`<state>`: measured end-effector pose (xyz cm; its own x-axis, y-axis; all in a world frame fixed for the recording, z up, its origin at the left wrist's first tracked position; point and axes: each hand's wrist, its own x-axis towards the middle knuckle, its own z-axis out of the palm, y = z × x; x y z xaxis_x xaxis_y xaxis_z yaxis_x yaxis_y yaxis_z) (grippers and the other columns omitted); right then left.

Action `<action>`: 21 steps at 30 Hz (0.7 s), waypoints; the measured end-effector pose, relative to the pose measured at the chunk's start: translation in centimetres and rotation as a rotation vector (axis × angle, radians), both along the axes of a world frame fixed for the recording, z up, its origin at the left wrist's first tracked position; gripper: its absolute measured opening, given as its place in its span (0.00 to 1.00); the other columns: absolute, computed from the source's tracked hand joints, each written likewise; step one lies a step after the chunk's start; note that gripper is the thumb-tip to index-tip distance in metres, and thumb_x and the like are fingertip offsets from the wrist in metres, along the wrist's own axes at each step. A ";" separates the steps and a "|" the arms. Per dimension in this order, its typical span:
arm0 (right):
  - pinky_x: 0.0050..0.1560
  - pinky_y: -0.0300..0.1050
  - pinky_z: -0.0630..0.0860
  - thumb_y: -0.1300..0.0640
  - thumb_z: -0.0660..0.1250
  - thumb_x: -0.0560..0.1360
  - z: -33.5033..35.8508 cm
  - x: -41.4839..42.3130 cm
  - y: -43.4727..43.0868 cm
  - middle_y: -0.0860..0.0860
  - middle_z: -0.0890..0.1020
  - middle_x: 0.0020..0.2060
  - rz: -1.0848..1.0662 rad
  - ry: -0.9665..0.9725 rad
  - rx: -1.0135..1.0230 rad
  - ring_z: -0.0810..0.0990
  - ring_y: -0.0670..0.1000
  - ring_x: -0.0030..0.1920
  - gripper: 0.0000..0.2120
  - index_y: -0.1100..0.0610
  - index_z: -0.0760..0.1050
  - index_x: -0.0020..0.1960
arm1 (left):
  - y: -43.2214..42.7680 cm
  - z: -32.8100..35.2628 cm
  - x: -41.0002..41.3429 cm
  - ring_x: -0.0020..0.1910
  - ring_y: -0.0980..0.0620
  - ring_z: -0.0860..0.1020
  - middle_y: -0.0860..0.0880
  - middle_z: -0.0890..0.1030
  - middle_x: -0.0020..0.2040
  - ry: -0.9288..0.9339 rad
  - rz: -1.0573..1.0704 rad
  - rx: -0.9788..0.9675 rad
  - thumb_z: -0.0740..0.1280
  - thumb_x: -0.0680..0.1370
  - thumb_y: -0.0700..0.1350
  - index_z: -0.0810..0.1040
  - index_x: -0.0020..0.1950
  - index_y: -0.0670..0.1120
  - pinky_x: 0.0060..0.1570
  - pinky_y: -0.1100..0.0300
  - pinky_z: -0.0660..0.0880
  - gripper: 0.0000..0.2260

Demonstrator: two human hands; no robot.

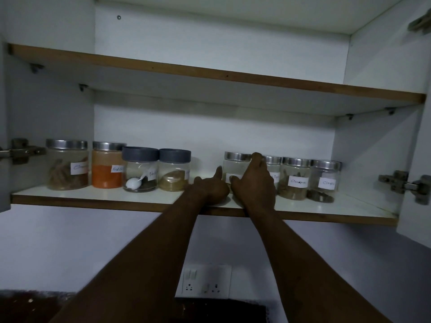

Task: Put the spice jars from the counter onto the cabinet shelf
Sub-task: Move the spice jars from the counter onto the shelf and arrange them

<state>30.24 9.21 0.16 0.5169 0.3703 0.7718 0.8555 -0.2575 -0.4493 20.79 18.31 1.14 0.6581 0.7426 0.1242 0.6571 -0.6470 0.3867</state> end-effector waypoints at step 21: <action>0.54 0.47 0.76 0.48 0.71 0.74 0.0 -6.0 5.6 0.55 0.82 0.60 0.512 0.170 -0.209 0.82 0.57 0.58 0.36 0.50 0.59 0.77 | 1.4 -1.3 -8.4 0.60 0.40 0.78 0.44 0.79 0.61 -0.502 0.346 0.113 0.66 0.77 0.60 0.66 0.68 0.47 0.54 0.49 0.73 0.26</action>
